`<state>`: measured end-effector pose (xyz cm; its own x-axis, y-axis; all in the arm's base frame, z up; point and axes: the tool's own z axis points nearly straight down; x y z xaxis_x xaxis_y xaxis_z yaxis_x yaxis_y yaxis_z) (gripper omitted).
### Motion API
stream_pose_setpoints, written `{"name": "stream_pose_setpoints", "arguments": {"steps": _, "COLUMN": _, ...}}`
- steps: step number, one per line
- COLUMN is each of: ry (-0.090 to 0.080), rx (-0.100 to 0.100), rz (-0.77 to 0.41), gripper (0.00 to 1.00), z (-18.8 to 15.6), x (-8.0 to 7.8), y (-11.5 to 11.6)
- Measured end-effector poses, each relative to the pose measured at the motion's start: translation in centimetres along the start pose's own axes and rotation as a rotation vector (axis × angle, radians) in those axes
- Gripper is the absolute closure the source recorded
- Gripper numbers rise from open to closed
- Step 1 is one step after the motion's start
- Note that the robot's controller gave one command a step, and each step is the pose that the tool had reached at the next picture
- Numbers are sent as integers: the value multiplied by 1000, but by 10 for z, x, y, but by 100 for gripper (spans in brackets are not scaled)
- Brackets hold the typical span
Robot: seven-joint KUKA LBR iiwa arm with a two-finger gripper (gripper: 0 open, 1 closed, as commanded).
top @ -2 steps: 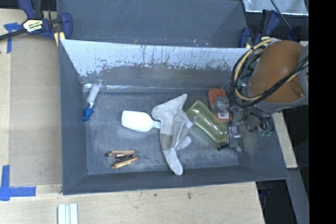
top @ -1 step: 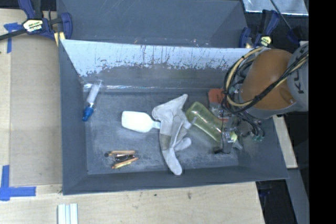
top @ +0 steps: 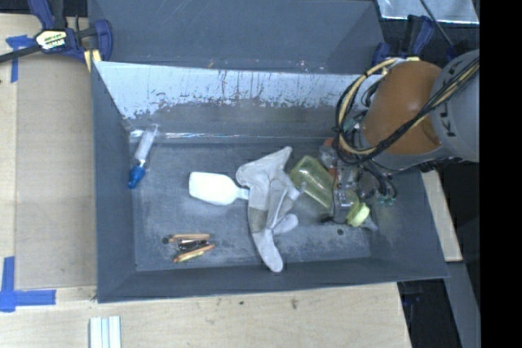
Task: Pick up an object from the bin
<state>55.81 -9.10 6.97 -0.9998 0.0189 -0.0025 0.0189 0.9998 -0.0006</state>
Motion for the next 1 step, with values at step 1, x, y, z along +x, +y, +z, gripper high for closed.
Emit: {"name": "stream_pose_setpoints", "arguments": {"steps": 1, "ry": -3, "rx": 0, "rz": -22, "gripper": 0, "z": -6, "x": -9, "y": 16}}
